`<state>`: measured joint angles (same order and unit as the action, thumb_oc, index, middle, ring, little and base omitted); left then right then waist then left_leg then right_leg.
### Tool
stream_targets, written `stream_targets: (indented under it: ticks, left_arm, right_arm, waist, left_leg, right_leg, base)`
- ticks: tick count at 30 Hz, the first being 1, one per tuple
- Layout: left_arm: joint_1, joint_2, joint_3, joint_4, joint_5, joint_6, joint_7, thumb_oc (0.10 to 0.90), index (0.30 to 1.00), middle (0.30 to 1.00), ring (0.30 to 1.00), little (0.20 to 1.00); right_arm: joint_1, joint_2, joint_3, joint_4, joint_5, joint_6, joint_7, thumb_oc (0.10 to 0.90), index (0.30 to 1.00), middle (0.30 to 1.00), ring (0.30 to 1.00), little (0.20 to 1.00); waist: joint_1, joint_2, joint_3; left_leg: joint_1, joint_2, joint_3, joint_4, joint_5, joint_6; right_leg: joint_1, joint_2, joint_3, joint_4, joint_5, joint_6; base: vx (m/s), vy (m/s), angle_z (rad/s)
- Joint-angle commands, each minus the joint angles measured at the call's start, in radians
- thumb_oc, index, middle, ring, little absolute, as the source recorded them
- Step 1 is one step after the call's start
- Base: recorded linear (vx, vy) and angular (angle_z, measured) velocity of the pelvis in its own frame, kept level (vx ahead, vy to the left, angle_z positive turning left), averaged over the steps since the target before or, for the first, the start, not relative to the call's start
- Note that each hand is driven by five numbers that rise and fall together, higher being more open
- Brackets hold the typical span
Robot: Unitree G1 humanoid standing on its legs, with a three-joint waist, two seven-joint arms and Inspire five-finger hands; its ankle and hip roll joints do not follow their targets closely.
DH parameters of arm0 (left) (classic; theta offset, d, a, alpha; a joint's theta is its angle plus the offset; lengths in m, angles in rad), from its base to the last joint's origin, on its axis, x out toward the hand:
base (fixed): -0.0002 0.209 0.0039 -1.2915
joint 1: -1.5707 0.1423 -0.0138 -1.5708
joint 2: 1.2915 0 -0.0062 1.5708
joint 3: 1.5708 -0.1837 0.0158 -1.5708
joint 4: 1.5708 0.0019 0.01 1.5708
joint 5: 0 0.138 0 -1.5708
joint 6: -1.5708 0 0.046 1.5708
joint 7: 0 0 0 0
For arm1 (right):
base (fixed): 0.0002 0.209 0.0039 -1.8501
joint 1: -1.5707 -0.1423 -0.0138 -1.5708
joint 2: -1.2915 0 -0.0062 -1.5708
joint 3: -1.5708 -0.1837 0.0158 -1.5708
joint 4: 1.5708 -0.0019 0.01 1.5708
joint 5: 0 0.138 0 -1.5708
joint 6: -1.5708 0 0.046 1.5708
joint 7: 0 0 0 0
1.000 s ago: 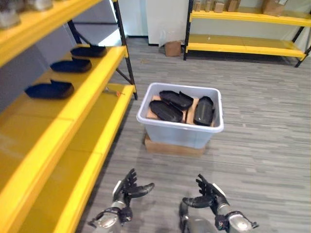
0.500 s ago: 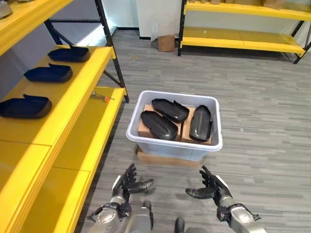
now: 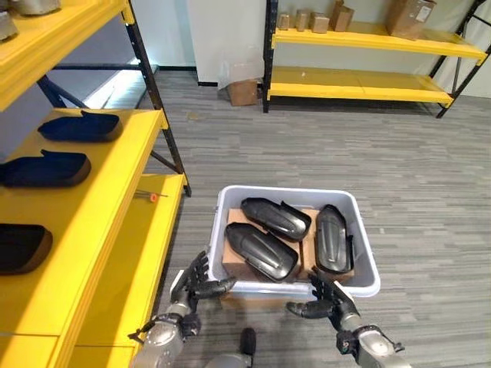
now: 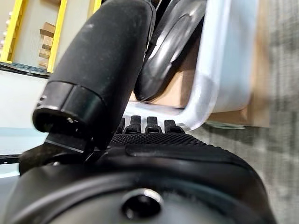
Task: Move parts from the plastic box to the shelf.
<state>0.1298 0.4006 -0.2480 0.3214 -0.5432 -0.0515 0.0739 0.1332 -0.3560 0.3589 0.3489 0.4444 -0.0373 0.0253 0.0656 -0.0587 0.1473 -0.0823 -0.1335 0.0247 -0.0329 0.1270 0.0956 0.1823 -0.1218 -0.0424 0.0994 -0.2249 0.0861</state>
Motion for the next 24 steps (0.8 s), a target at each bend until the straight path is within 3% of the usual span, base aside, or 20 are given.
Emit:
stream_targets:
  ticks: [1, 3, 4, 5, 6, 7, 9, 10, 11, 12, 13, 17, 18, 20, 24]
  left_arm:
    - [0.007, 0.007, -0.007, -0.082, 0.011, -0.076, -0.014, 0.900, 1.000, 1.000, 1.000, 1.000]
    - [0.006, 0.008, -0.006, -0.081, 0.015, -0.075, -0.012, 0.900, 1.000, 1.000, 1.000, 1.000]
    - [-0.004, 0.013, -0.004, -0.082, 0.017, -0.080, -0.005, 0.900, 1.000, 1.000, 1.000, 1.000]
    - [-0.011, 0.017, -0.007, -0.080, 0.019, -0.082, -0.003, 0.900, 1.000, 1.000, 1.000, 1.000]
    - [-0.012, 0.017, -0.007, -0.080, 0.019, -0.082, -0.003, 0.900, 1.000, 1.000, 1.000, 1.000]
    - [-0.021, 0.024, -0.014, -0.082, 0.029, -0.081, -0.008, 0.900, 1.000, 1.000, 1.000, 1.000]
    - [-0.027, 0.031, -0.015, -0.080, 0.026, -0.081, -0.014, 0.900, 1.000, 1.000, 1.000, 1.000]
    - [-0.028, 0.033, -0.021, -0.077, 0.023, -0.082, -0.017, 0.900, 1.000, 1.000, 1.000, 1.000]
    - [-0.028, 0.033, -0.021, -0.077, 0.023, -0.082, -0.018, 0.900, 1.000, 1.000, 1.000, 1.000]
    - [-0.028, 0.031, -0.023, -0.078, 0.015, -0.084, -0.023, 0.900, 1.000, 1.000, 1.000, 1.000]
    - [-0.017, 0.028, -0.018, -0.077, 0.014, -0.087, -0.021, 0.900, 1.000, 1.000, 1.000, 1.000]
    - [-0.005, 0.024, -0.002, -0.069, 0.012, -0.088, -0.020, 0.900, 1.000, 1.000, 1.000, 1.000]
    - [0.009, 0.020, 0.009, -0.065, 0.014, -0.089, -0.022, 0.900, 1.000, 1.000, 1.000, 1.000]
    - [0.020, 0.021, 0.016, -0.072, -0.006, -0.088, -0.026, 0.900, 1.000, 1.000, 1.000, 1.000]
    - [0.024, 0.011, 0.011, -0.073, -0.006, -0.085, -0.035, 0.900, 1.000, 1.000, 1.000, 1.000]
  right_arm:
    - [-0.043, -0.026, -0.009, -0.086, -0.007, -0.076, 0.012, 0.900, 1.000, 1.000, 1.000, 1.000]
    - [-0.049, -0.021, -0.005, -0.080, -0.011, -0.075, 0.014, 0.900, 1.000, 1.000, 1.000, 1.000]
    - [-0.063, -0.015, 0.003, -0.084, -0.010, -0.077, 0.014, 0.900, 1.000, 1.000, 1.000, 1.000]
    - [-0.066, -0.012, 0.009, -0.090, -0.011, -0.077, 0.016, 0.900, 1.000, 1.000, 1.000, 1.000]
    - [-0.067, -0.012, 0.009, -0.090, -0.011, -0.077, 0.016, 0.900, 1.000, 1.000, 1.000, 1.000]
    - [-0.067, -0.010, 0.017, -0.100, -0.026, -0.074, 0.019, 0.900, 1.000, 1.000, 1.000, 1.000]
    - [-0.065, -0.003, 0.016, -0.108, -0.021, -0.076, 0.012, 0.900, 1.000, 1.000, 1.000, 1.000]
    - [-0.062, -0.002, 0.015, -0.113, -0.022, -0.075, 0.012, 0.900, 1.000, 1.000, 1.000, 1.000]
    - [-0.062, -0.002, 0.015, -0.113, -0.022, -0.075, 0.012, 0.900, 1.000, 1.000, 1.000, 1.000]
    - [-0.059, 0.000, 0.016, -0.116, -0.030, -0.074, 0.012, 0.900, 1.000, 1.000, 1.000, 1.000]
    - [-0.059, 0.001, 0.014, -0.118, -0.038, -0.069, 0.010, 0.900, 1.000, 1.000, 1.000, 1.000]
    - [-0.058, -0.001, 0.007, -0.125, -0.040, -0.068, 0.012, 0.900, 1.000, 1.000, 1.000, 1.000]
    - [-0.055, -0.004, 0.004, -0.122, -0.037, -0.067, 0.011, 0.900, 1.000, 1.000, 1.000, 1.000]
    - [-0.057, -0.031, -0.001, -0.151, -0.026, -0.075, 0.015, 0.900, 1.000, 1.000, 1.000, 1.000]
    - [-0.064, -0.058, -0.010, -0.170, -0.023, -0.090, 0.006, 0.900, 1.000, 1.000, 1.000, 1.000]
  waist:
    - [0.029, 0.005, -0.047]
    - [0.029, 0.006, -0.046]
    - [0.018, 0.014, -0.025]
    - [0.005, 0.022, -0.011]
    - [0.005, 0.022, -0.011]
    - [-0.005, 0.038, 0.006]
    - [0.003, 0.055, 0.004]
    - [-0.001, 0.059, 0.006]
    - [-0.003, 0.060, 0.008]
    - [-0.006, 0.056, 0.010]
    - [-0.015, 0.040, 0.006]
    - [-0.018, 0.011, 0.001]
    - [-0.007, 0.001, -0.014]
    - [-0.007, 0.012, -0.026]
    - [-0.010, 0.036, -0.027]
  left_leg:
    - [-0.045, 0.099, -0.010, 0.084, -0.054, -0.059]
    - [-0.032, 0.098, -0.005, 0.078, -0.061, -0.049]
    - [-0.015, 0.105, -0.003, 0.074, -0.066, -0.039]
    - [-0.001, 0.110, -0.005, 0.071, -0.069, -0.034]
    - [-0.001, 0.110, -0.004, 0.071, -0.069, -0.034]
    - [0.026, 0.119, -0.006, 0.063, -0.078, -0.028]
    - [0.038, 0.146, -0.001, 0.058, -0.091, -0.040]
    - [0.046, 0.155, -0.010, 0.060, -0.097, -0.048]
    - [0.049, 0.156, -0.012, 0.060, -0.098, -0.048]
    - [0.058, 0.172, -0.020, 0.063, -0.117, -0.069]
    - [0.070, 0.183, -0.028, 0.064, -0.130, -0.091]
    - [0.080, 0.205, -0.041, 0.069, -0.137, -0.122]
    - [0.088, 0.229, -0.035, 0.058, -0.129, -0.140]
    - [0.096, 0.287, -0.048, 0.028, -0.096, -0.168]
    - [0.099, 0.347, -0.048, -0.007, -0.037, -0.200]
  right_leg:
    - [-0.076, 0.043, -0.039, 0.041, 0.199, 0.020]
    - [-0.113, 0.040, -0.032, 0.111, 0.226, 0.035]
    - [-0.179, 0.040, -0.029, 0.240, 0.292, 0.062]
    - [-0.215, 0.040, -0.028, 0.306, 0.319, 0.075]
    - [-0.217, 0.039, -0.027, 0.310, 0.318, 0.075]
    - [-0.259, 0.003, -0.043, 0.355, 0.333, 0.069]
    - [-0.265, -0.106, -0.100, 0.286, 0.327, 0.044]
    - [-0.252, -0.137, -0.114, 0.255, 0.320, 0.034]
    - [-0.247, -0.137, -0.116, 0.254, 0.319, 0.033]
    - [-0.250, -0.229, -0.115, 0.146, 0.393, 0.057]
    - [-0.245, -0.271, -0.095, 0.047, 0.467, 0.089]
    - [-0.227, -0.271, -0.057, -0.006, 0.508, 0.123]
    - [-0.203, -0.252, -0.106, -0.033, 0.459, 0.130]
    - [-0.177, -0.196, -0.144, -0.061, 0.385, 0.112]
    - [-0.162, -0.136, -0.179, -0.070, 0.311, 0.087]
  base:
    - [0.09, 0.075, -0.01]
    - [0.05, 0.060, -0.04]
    - [0.01, 0.068, -0.08]
    - [0.01, 0.066, -0.11]
    - [0.04, 0.041, -0.02]
    - [0.08, 0.003, 0.04]
    - [0.12, -0.073, -0.01]
    - [0.08, -0.089, -0.10]
    - [0.11, -0.201, -0.04]
    - [0.14, -0.351, -0.07]
    - [0.17, -0.445, -0.04]
    - [0.08, -0.256, 0.11]
    - [0.11, -0.366, 0.33]
    - [0.10, -0.359, 0.13]
    - [0.03, -0.200, 0.03]
